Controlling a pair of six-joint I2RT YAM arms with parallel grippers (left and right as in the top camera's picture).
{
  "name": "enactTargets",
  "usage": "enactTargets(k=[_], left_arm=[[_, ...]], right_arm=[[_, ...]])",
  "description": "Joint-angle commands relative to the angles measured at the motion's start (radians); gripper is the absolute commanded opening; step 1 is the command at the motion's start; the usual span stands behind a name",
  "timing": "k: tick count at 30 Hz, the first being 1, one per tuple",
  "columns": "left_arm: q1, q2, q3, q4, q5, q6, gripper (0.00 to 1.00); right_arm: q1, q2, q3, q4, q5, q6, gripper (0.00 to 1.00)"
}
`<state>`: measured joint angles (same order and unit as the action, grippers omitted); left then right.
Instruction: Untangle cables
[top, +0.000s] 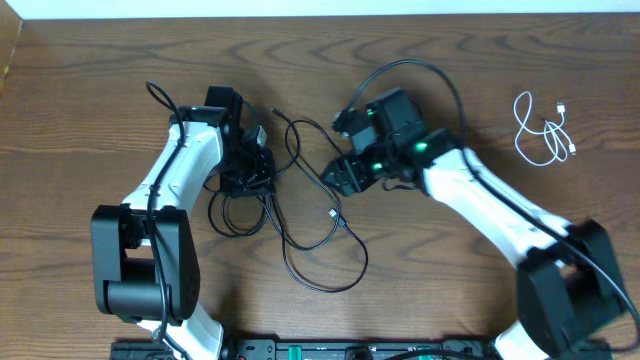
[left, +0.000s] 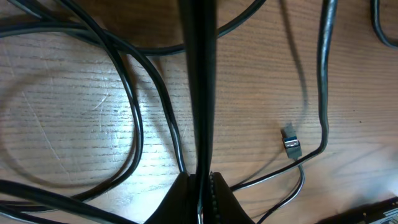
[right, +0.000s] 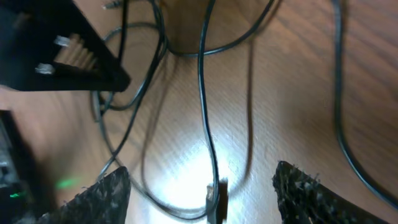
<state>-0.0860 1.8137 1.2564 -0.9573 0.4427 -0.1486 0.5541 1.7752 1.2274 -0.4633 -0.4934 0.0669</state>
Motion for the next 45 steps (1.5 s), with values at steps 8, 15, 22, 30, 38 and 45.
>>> enactTargets(k=[8, 15, 22, 30, 38, 45], left_arm=[[0.002, -0.010, 0.004, -0.001, -0.006, 0.017, 0.08], [0.002, -0.010, 0.004, 0.002, -0.006, 0.017, 0.08], [0.002, -0.010, 0.004, 0.002, -0.006, 0.017, 0.08], [0.004, -0.010, 0.004, 0.002, 0.102, 0.018, 0.23], [0.019, -0.010, 0.004, 0.000, 0.265, 0.018, 0.78], [0.017, -0.010, 0.004, 0.002, 0.397, 0.018, 0.79]], right_arm=[[0.058, 0.217, -0.003, 0.144, 0.013, -0.019, 0.75], [0.113, 0.304, -0.003, 0.238, 0.013, -0.019, 0.79], [0.134, 0.321, -0.003, 0.278, 0.043, -0.019, 0.23], [0.048, 0.256, -0.003, 0.201, -0.061, 0.033, 0.01], [-0.028, 0.056, -0.003, 0.070, -0.115, 0.045, 0.01], [-0.051, -0.163, -0.003, 0.018, -0.111, 0.077, 0.01]])
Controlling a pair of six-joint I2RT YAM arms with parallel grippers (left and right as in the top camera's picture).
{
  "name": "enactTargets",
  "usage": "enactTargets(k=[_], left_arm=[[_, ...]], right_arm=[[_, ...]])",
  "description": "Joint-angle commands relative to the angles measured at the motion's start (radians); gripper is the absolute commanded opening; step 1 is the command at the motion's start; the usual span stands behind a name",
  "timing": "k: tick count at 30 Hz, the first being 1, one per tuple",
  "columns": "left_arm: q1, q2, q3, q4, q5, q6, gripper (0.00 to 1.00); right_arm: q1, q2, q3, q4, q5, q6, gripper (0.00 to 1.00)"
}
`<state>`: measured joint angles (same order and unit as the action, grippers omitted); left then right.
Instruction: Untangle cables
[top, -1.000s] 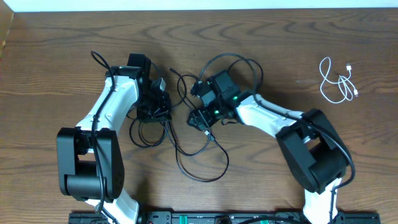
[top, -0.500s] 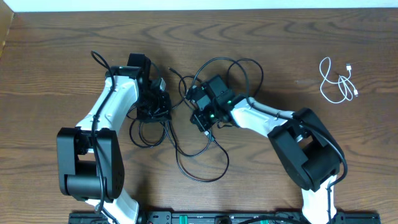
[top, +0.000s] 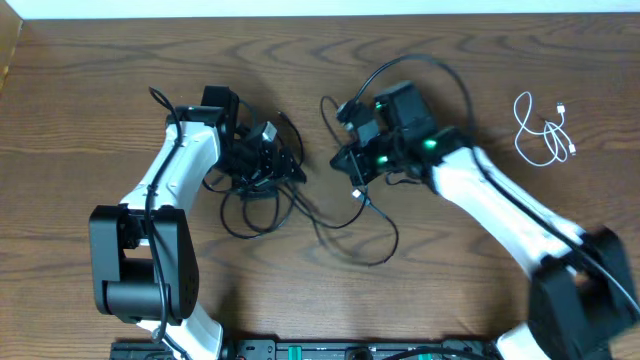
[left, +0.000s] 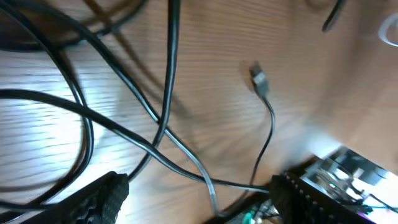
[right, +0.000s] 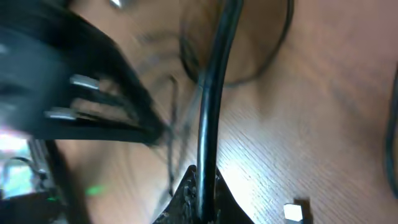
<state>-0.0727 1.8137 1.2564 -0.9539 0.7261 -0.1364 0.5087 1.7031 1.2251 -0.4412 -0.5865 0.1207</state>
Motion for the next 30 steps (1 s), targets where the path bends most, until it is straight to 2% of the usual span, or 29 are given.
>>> enactTargets(k=[1, 5, 8, 13, 17, 20, 22, 30], left_arm=[[0.004, -0.010, 0.004, -0.002, 0.132, 0.012, 0.79], [0.004, -0.010, 0.004, -0.008, 0.265, 0.126, 0.79], [0.004, -0.010, 0.004, -0.009, 0.346, 0.135, 0.79], [0.004, -0.010, 0.004, 0.018, 0.335, 0.103, 0.79], [0.004, -0.010, 0.004, 0.127, 0.334, -0.012, 0.79], [0.004, -0.010, 0.004, 0.195, 0.279, -0.117, 0.79], [0.002, -0.010, 0.004, 0.204, 0.175, -0.188, 0.79], [-0.033, -0.009, 0.004, 0.153, 0.037, -0.168, 0.79]], right_arm=[[-0.006, -0.126, 0.000, -0.003, -0.010, 0.039, 0.01], [-0.006, -0.245, 0.000, -0.003, 0.106, 0.121, 0.01], [-0.003, -0.331, 0.000, 0.000, 0.170, 0.127, 0.01], [0.002, -0.417, 0.000, 0.011, 0.146, 0.123, 0.01], [0.024, -0.445, 0.000, 0.009, 0.126, 0.087, 0.01], [0.036, -0.453, 0.000, 0.008, 0.111, 0.080, 0.01], [0.036, -0.461, 0.000, 0.008, 0.077, 0.056, 0.01], [0.035, -0.546, 0.000, 0.066, 0.080, -0.013, 0.01]])
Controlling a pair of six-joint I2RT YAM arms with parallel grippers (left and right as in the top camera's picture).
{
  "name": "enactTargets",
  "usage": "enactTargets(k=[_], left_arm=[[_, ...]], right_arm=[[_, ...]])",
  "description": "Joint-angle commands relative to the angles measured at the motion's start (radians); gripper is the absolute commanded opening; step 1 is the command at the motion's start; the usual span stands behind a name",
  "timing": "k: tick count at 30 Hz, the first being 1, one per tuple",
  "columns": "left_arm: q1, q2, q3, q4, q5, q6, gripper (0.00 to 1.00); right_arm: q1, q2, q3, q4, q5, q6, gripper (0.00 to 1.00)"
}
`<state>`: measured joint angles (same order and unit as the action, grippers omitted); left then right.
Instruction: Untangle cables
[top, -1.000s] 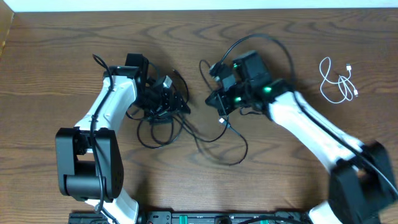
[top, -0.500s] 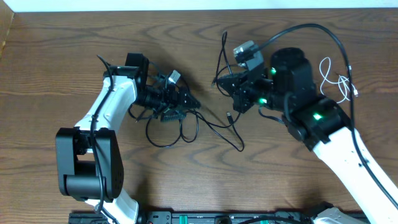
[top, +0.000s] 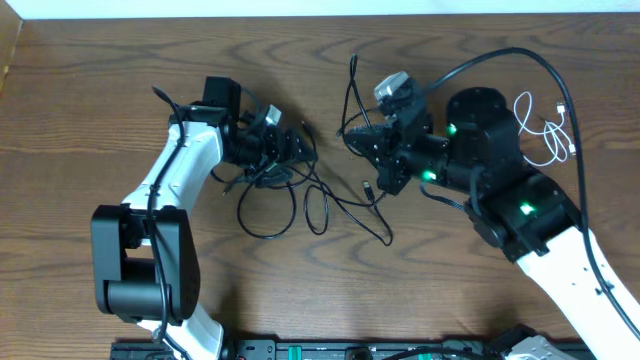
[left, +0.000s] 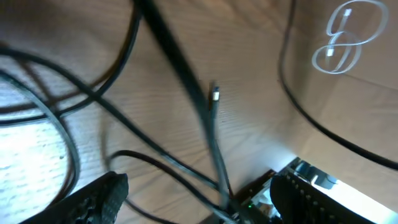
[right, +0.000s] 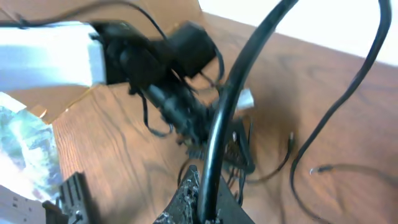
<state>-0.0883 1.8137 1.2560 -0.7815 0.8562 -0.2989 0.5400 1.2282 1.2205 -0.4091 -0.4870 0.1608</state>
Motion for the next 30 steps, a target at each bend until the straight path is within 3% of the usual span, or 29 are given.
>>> enactTargets(k=[1, 2, 5, 10, 21, 24, 30], left_arm=[[-0.020, -0.009, 0.004, -0.023, -0.130, -0.006, 0.68], [-0.025, -0.009, 0.003, -0.027, -0.189, -0.006, 0.51], [-0.035, -0.009, -0.004, -0.027, -0.289, -0.006, 0.46], [-0.031, -0.009, -0.014, -0.037, -0.405, -0.006, 0.21], [-0.024, -0.009, -0.016, -0.085, -0.622, -0.006, 0.19], [-0.024, -0.009, -0.018, -0.093, -0.684, -0.006, 0.11], [-0.023, -0.009, -0.037, -0.096, -0.746, -0.019, 0.08]], right_arm=[[0.004, -0.089, 0.004, 0.052, -0.020, -0.054, 0.01], [0.004, -0.112, 0.004, 0.074, -0.020, -0.054, 0.01], [0.004, -0.163, 0.004, 0.103, -0.020, -0.054, 0.01], [0.004, -0.243, 0.004, 0.102, -0.011, -0.074, 0.01], [0.004, -0.406, 0.004, 0.062, 0.156, -0.129, 0.01], [0.004, -0.443, 0.004, 0.044, 0.220, -0.173, 0.01], [0.004, -0.505, 0.004, -0.004, 0.366, -0.202, 0.01]])
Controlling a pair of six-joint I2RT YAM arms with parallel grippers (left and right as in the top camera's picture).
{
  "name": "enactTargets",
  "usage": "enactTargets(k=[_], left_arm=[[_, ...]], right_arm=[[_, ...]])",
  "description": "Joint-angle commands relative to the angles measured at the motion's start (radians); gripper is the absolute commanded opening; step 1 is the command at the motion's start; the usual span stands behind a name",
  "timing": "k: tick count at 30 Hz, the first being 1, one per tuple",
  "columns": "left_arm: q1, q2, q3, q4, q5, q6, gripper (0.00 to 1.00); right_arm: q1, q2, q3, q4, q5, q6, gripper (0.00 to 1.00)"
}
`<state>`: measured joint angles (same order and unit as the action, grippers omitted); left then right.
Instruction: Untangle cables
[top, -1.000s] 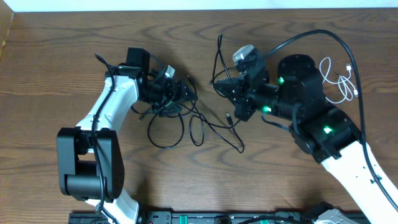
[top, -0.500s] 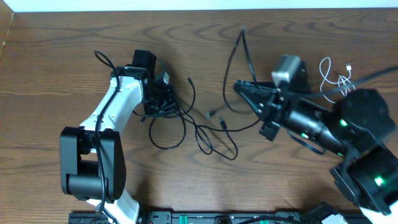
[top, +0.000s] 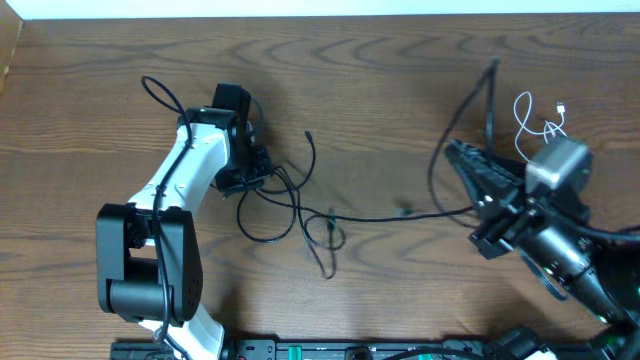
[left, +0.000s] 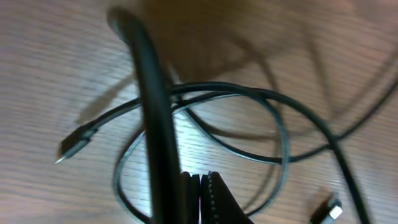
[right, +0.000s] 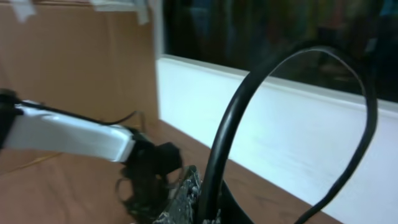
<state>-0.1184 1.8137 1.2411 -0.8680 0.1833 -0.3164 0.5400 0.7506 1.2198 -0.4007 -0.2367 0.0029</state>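
Note:
A black cable tangle (top: 268, 195) lies left of centre in the overhead view. My left gripper (top: 256, 165) sits low on its upper edge, shut, with a thick black cable (left: 154, 118) running into the jaws (left: 199, 186). One black strand (top: 400, 213) stretches rightwards from the tangle to my right gripper (top: 462, 155), which is lifted high at the right. That gripper (right: 205, 199) is shut on the black cable (right: 227, 130), which arcs up and over it. A loose plug end (left: 73, 148) lies on the wood.
A coiled white cable (top: 545, 118) lies at the far right of the wooden table (top: 380, 80), close behind the right arm. The white left arm (right: 68, 138) and a white wall edge show in the right wrist view.
My right gripper has moved from the table's centre to the far right and higher, drawing a strand out straight from the tangle. My left gripper, open before, is now shut at the tangle.
At first my left gripper was shut on a cable in the tangle and the right stood open over a strand. Then the left stood open and the right was shut on a cable, then lifted. Now the strand is stretched right and the left is shut again.

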Motion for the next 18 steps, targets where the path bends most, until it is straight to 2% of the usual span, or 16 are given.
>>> enactTargets(k=[1, 5, 8, 10, 12, 18], left_arm=[[0.010, -0.009, -0.027, -0.010, -0.073, -0.004, 0.08], [0.028, -0.009, -0.043, -0.010, -0.073, -0.004, 0.09], [0.052, -0.009, -0.047, -0.022, -0.071, -0.004, 0.31], [0.070, -0.009, -0.046, -0.033, -0.053, -0.004, 0.53], [0.089, -0.009, -0.046, -0.048, -0.014, -0.003, 0.64], [0.104, -0.041, -0.037, -0.073, 0.192, 0.079, 0.64]], right_arm=[[0.004, -0.036, 0.005, -0.019, 0.134, -0.045, 0.01], [0.004, -0.064, 0.005, -0.041, 0.194, -0.045, 0.01], [0.004, -0.082, 0.005, -0.055, 0.250, -0.046, 0.01], [0.004, -0.089, 0.005, -0.066, 0.291, -0.047, 0.01], [0.004, -0.092, 0.005, -0.084, 0.325, -0.061, 0.01], [0.004, -0.092, 0.005, -0.114, 0.370, -0.064, 0.01]])
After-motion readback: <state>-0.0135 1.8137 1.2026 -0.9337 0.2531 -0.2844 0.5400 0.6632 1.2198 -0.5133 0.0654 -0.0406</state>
